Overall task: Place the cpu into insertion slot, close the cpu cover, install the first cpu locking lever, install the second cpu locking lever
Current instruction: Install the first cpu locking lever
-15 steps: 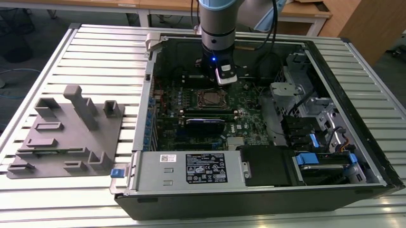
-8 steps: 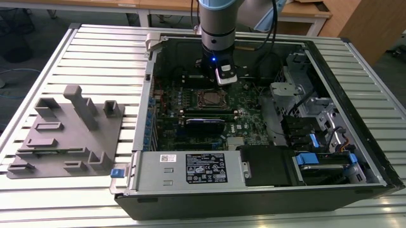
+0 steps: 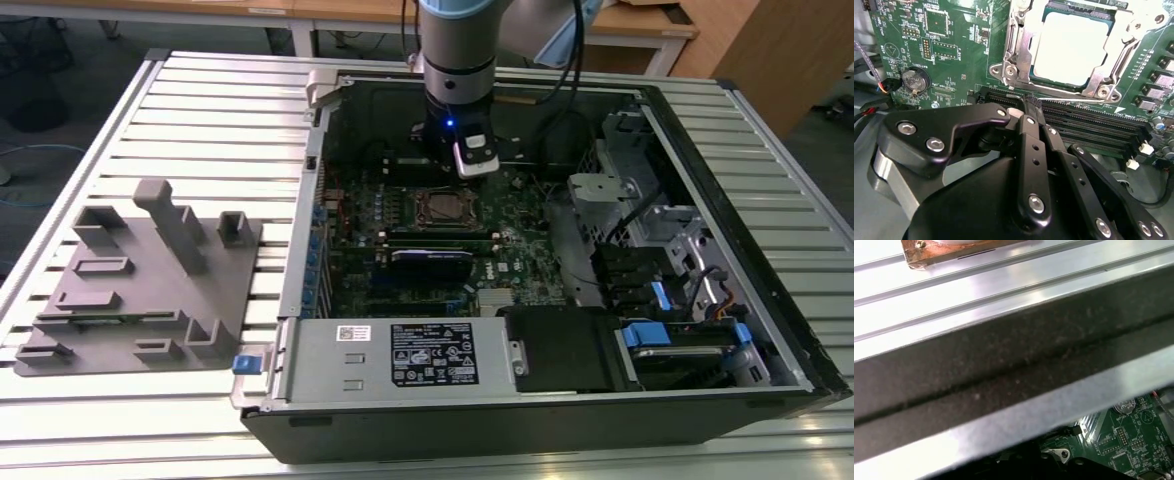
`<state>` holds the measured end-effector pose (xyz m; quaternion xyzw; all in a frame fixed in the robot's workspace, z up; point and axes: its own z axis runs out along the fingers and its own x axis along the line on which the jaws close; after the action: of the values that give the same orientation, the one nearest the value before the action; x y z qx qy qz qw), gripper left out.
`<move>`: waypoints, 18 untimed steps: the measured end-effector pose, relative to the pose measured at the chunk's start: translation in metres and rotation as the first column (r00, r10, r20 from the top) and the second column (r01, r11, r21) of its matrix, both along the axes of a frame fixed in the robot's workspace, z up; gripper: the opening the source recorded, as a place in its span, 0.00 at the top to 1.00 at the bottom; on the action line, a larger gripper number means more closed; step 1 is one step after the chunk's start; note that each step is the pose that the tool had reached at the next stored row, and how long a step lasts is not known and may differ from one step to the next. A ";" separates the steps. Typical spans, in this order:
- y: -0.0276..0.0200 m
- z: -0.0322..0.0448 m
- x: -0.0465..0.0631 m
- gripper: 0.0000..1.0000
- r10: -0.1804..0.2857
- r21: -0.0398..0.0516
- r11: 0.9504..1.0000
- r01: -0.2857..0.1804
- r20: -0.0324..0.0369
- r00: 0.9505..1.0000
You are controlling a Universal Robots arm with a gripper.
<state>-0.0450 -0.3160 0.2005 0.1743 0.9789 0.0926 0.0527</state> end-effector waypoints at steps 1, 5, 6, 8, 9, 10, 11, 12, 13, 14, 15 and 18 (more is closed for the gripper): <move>0.0000 0.0009 0.000 0.90 0.000 0.000 1.000 0.000 0.000 1.000; 0.0001 0.0017 0.000 0.90 0.000 -0.001 1.000 0.000 0.000 1.000; 0.0001 0.0018 0.000 0.90 0.000 -0.005 1.000 0.000 0.000 1.000; 0.0000 0.0016 0.000 0.90 0.000 -0.011 1.000 0.000 0.001 1.000; 0.0000 0.0015 0.000 0.90 -0.001 -0.013 1.000 0.001 0.001 1.000; 0.0000 0.0014 0.000 0.90 -0.001 -0.015 1.000 0.001 0.001 1.000; 0.0000 0.0014 0.000 0.90 -0.001 -0.016 1.000 0.001 0.001 1.000; 0.0000 0.0014 0.000 0.90 -0.001 -0.016 1.000 0.001 0.001 1.000; 0.0001 0.0013 0.000 0.90 -0.001 -0.016 1.000 0.001 0.001 1.000; 0.0003 0.0012 0.000 0.90 -0.001 -0.016 1.000 0.001 0.001 1.000; 0.0004 0.0012 0.000 0.90 -0.001 -0.016 1.000 0.001 0.001 1.000; 0.0017 0.0011 0.000 0.90 -0.001 -0.016 1.000 0.001 0.001 1.000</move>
<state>-0.0451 -0.3143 0.2016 0.1742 0.9795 0.0849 0.0548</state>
